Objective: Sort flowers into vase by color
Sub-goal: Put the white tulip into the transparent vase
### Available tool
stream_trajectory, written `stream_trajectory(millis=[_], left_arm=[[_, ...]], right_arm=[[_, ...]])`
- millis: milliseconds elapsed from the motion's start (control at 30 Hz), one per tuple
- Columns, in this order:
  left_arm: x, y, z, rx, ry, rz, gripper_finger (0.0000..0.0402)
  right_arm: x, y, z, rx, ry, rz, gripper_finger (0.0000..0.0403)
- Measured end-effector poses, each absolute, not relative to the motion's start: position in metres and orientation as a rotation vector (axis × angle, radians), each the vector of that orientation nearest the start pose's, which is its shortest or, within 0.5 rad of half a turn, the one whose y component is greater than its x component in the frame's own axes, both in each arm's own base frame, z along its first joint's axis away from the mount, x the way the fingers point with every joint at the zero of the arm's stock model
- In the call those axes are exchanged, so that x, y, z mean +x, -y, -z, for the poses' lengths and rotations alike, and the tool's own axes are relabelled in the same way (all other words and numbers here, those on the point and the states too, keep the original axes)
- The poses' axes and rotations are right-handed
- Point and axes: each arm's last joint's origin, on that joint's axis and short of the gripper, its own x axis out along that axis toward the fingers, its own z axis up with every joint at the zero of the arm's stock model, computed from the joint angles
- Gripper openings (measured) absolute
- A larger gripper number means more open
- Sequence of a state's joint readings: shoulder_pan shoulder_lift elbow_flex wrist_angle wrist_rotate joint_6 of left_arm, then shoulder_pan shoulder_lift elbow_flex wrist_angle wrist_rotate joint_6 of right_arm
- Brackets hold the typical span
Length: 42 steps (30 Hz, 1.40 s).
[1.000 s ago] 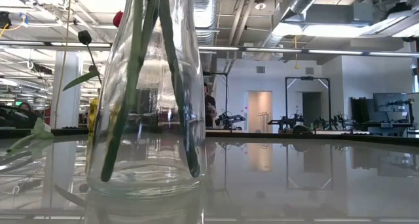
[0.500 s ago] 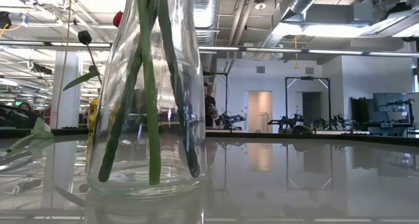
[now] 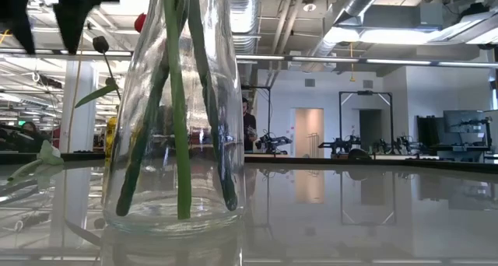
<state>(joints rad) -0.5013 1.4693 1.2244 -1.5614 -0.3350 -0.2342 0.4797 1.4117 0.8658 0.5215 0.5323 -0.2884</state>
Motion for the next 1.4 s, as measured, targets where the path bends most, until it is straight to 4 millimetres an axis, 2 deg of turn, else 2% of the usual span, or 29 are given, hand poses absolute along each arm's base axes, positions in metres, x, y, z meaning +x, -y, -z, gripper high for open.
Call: stream_trajectory(millis=[100, 200, 400, 500, 767, 867, 1033, 1133, 1300, 1333, 1400], left_arm=[[0.193, 0.084, -0.243, 0.605, -1.764, -0.075, 0.0222], [0.187, 0.073, -0.213, 0.605, -1.822, -0.051, 0.0222], [0.182, 0.07, -0.168, 0.647, -1.754, 0.132, 0.0222], [0.183, 0.067, -0.16, 0.672, -1.722, 0.137, 0.0222], [0.189, 0.059, -0.153, 0.581, -1.776, 0.197, 0.0222], [0.194, 0.059, -0.143, 0.547, -1.804, 0.256, 0.0222], [0.202, 0.061, -0.124, 0.586, -1.862, 0.268, 0.0219], [0.204, 0.063, -0.119, 0.575, -1.896, 0.265, 0.0184], [0.207, 0.063, -0.124, 0.534, -1.892, 0.246, 0.0035], [0.208, 0.062, -0.127, 0.527, -1.883, 0.214, 0.0019], [0.208, 0.059, -0.133, 0.518, -1.866, 0.142, 0.0013]], right_arm=[[0.282, -0.132, -0.286, -0.299, -0.028, 0.044, 0.018], [0.281, -0.135, -0.284, -0.308, -0.045, 0.031, 0.018], [0.278, -0.139, -0.279, -0.333, -0.086, 0.009, 0.018], [0.279, -0.139, -0.279, -0.335, -0.09, 0.011, 0.018], [0.279, -0.138, -0.279, -0.334, -0.089, 0.013, 0.018], [0.278, -0.139, -0.278, -0.312, -0.099, 0.009, 0.018], [0.275, -0.145, -0.273, -0.293, -0.14, -0.014, 0.018], [0.272, -0.148, -0.271, -0.3, -0.162, -0.03, 0.018], [0.269, -0.153, -0.271, -0.303, -0.161, -0.024, 0.018], [0.269, -0.153, -0.271, -0.305, -0.161, -0.013, 0.018], [0.269, -0.153, -0.271, -0.309, -0.161, -0.005, 0.018]])
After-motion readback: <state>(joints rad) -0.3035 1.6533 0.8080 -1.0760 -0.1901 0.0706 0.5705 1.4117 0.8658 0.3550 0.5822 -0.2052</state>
